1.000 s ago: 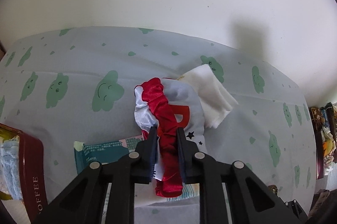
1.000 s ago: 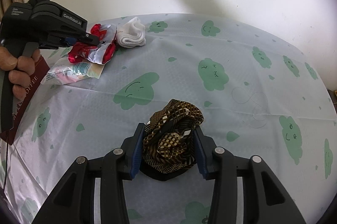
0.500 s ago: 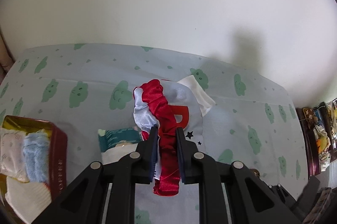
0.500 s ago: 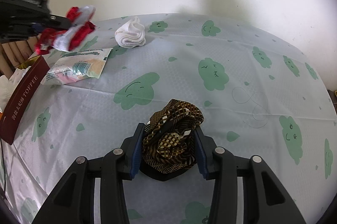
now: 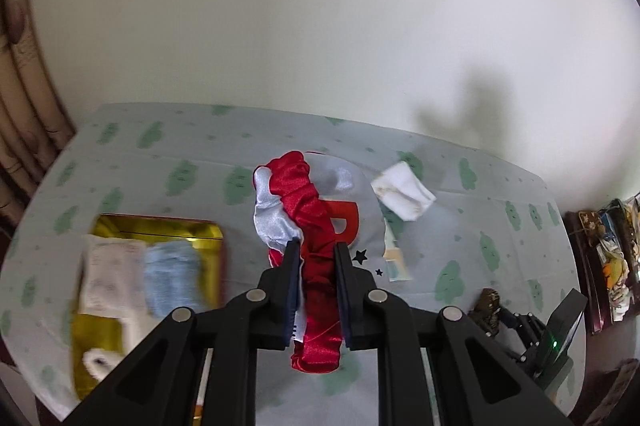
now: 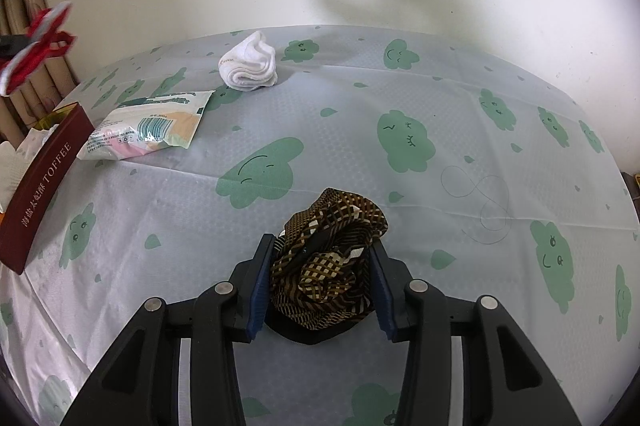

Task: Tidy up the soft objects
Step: 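Lift the red-and-white sock pack toward the tin with the left gripper, then lower the sock pack into the gold tin and open the left gripper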

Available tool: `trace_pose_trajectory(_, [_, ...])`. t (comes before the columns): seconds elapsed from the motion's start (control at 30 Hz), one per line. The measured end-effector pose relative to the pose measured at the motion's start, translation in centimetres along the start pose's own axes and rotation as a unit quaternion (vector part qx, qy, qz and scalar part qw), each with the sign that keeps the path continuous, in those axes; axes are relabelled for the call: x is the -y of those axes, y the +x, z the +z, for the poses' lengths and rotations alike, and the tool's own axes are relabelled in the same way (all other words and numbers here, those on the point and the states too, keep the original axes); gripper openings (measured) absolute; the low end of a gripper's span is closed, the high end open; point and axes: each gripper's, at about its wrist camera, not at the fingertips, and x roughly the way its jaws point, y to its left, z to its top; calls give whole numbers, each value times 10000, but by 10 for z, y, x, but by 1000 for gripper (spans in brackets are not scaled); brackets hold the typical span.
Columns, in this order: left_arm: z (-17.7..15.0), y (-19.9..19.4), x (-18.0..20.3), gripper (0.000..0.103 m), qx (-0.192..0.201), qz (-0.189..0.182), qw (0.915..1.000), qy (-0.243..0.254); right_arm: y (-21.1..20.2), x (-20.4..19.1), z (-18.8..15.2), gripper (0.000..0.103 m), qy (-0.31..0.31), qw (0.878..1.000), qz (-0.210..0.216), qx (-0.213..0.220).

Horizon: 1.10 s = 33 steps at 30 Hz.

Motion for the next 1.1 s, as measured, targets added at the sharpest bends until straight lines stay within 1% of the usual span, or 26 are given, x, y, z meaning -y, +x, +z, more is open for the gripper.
trace_pose_trajectory(0.1, [1, -17, -22, 17, 73, 169, 9998, -35, 0, 0, 0, 42, -5, 10000, -5, -1])
trace_pose_trajectory(0.23, [3, -40, -62, 17, 206, 544, 9982, -164, 0, 0, 0, 42, -12, 10000, -10, -1])
trace_pose_trajectory(0.43, [0, -56, -115, 17, 241, 911, 9946, -440, 0, 0, 0, 43, -20, 10000, -16, -3])
trace_pose_trajectory(0.6, [-15, -47, -138, 17, 44, 1091, 9927, -518, 0, -1, 0, 43, -28, 10000, -24, -4])
trace_pose_trajectory(0.77, [-34, -26, -153, 17, -276, 1019, 9928, -572, 0, -1, 0, 43, -30, 10000, -26, -5])
trace_pose_trajectory(0.8, [-37, -22, -154, 17, -319, 1056, 9924, -551, 0, 0, 0, 43, -32, 10000, -28, -5])
trace_pose_trajectory(0.87, [-42, -16, -156, 17, -352, 1116, 9919, -495, 0, -1, 0, 43, -29, 10000, -25, -5])
trace_pose_trajectory(1.1, [-49, -1, -172, 17, -435, 1297, 9890, -567, 0, -1, 0, 43, -32, 10000, -28, -6])
